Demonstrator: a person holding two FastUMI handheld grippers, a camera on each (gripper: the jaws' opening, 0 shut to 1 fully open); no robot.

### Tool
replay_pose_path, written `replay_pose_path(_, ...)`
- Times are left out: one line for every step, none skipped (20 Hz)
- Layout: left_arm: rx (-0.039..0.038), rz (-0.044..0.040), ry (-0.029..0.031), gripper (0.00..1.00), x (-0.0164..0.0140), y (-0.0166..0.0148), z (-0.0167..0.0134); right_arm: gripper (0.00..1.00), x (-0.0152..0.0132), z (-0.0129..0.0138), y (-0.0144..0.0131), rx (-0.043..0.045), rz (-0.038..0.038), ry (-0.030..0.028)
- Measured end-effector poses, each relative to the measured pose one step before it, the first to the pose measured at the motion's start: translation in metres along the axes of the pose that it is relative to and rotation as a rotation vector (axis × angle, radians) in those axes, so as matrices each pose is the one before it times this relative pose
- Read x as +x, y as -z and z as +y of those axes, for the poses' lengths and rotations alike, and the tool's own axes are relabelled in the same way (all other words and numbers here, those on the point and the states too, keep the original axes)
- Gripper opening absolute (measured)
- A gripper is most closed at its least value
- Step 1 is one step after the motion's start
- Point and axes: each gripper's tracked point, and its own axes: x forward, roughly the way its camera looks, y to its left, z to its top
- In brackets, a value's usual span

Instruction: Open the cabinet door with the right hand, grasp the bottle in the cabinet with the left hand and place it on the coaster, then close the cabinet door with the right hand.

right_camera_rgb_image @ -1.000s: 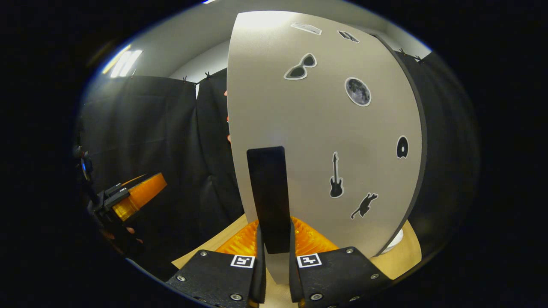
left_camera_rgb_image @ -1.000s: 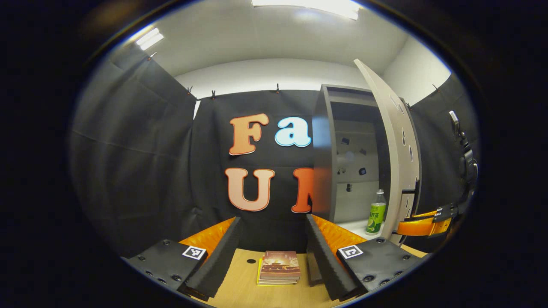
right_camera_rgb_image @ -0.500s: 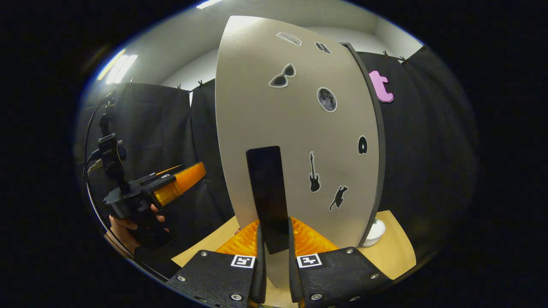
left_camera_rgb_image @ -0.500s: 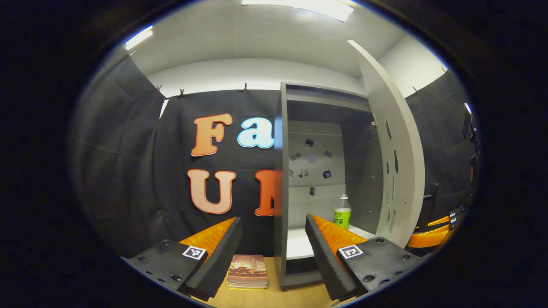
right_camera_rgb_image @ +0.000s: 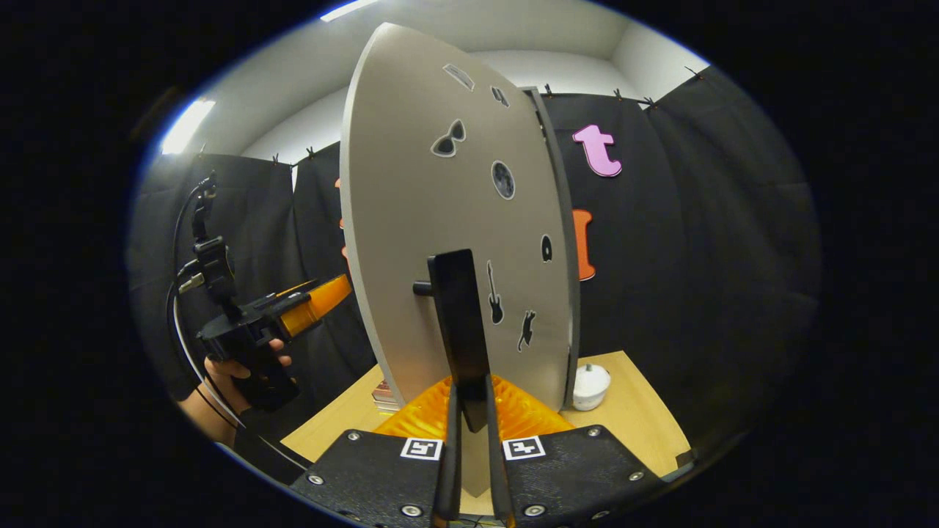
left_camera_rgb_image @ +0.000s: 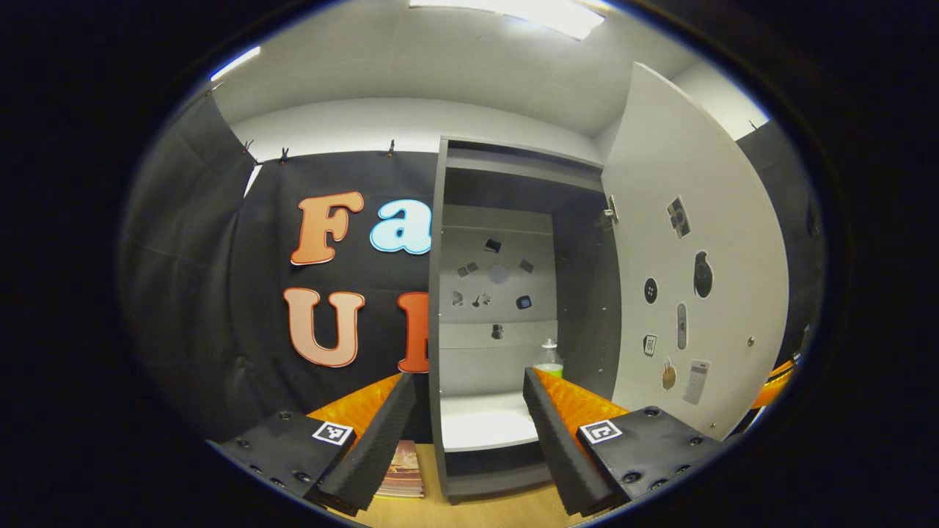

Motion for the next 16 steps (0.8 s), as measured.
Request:
replay_pose_path(-0.00642, 0.00378, 0.01106, 0.96, 0.00352, 0.0008, -0.00639, 0.15, -0.00098, -0.00571, -0.00066, 0.00331, -0.0029, 0.02144)
replay_pose_path(-0.00505, 0.00573, 0.01257, 0.96, 0.00339, 0.00204, -0.00671, 0.15, -0.00165, -0.00728, 0.00159, 0.00925, -0.00038, 0.02738)
replay_pose_path(-0.00278, 0.00284, 0.01236, 0.96, 0.00285, 0.00076, -0.00831, 0.15, 0.00006, -0.00729, -0.00022, 0.00594, -0.00591, 0.02841)
replay_pose_path(-0.00066, 0.00258, 0.01242, 0.96, 0.00292, 0.00174, -0.00738, 0.15, 0.001, -0.00664, -0.00257, 0.00873, -0.01338, 0.03418)
replay_pose_path(0.00195, 0.00265, 0.01101, 0.96, 0.00259, 0.00081, -0.008, 0.15, 0.00121, -0.00513, -0.0006, -0.01388, -0.0113, 0.0379)
replay_pose_path(0.00137, 0.0046, 0.01161, 0.93, 0.00322, 0.00167, -0.00678, 0.15, 0.0007, -0.01159, -0.00079, -0.0235, -0.00647, 0.03685)
replay_pose_path(0.00025, 0.00624, 0.01065, 0.93, 0.00264, 0.00378, -0.00699, 0.15, -0.00133, -0.00871, -0.00171, -0.01427, -0.00439, 0.02489)
replay_pose_path(-0.00209, 0.00474, 0.00951, 0.93, 0.00159, 0.00212, -0.00618, 0.15, -0.00074, -0.00886, -0.00227, -0.00326, -0.00605, 0.02541)
replay_pose_path(-0.00183, 0.00433, 0.00894, 0.93, 0.00206, 0.00234, -0.00719, 0.14, -0.0022, -0.00657, 0.00024, 0.00663, -0.0027, 0.01608)
replay_pose_path(0.00087, 0.00177, 0.00438, 0.94, 0.00097, 0.00085, -0.00338, 0.12, -0.00129, -0.00505, 0.00042, 0.01728, 0.00174, 0.01174)
replay_pose_path(0.00197, 0.00274, 0.00421, 0.93, 0.00186, -0.00023, -0.00139, 0.09, -0.00025, -0.00491, -0.00043, 0.01605, -0.00262, 0.01482)
replay_pose_path(0.00186, 0.00506, 0.00596, 0.93, 0.00186, 0.00118, -0.00132, 0.08, 0.00117, -0.00659, -0.00096, 0.01389, -0.0042, 0.01868)
replay_pose_path(-0.00014, 0.00729, 0.00455, 0.93, 0.00242, 0.00224, -0.0022, 0.09, 0.0007, -0.00358, -0.0004, -0.00117, -0.00421, 0.01182)
replay_pose_path(-0.00016, 0.00681, 0.00397, 0.96, 0.00244, 0.00168, -0.00215, 0.08, 0.00133, -0.00257, 0.00024, -0.00195, -0.00062, -0.00409)
replay_pose_path(0.00065, 0.00761, 0.00266, 0.93, 0.00523, 0.00332, -0.00361, 0.09, 0.00008, 0.00099, -0.00002, 0.00222, 0.00043, -0.01079)
replay_pose_path(0.00161, 0.00925, -0.00066, 0.93, 0.00429, 0.00364, -0.00167, 0.08, -0.00021, -0.00086, -0.00014, 0.00067, -0.00236, -0.00615)
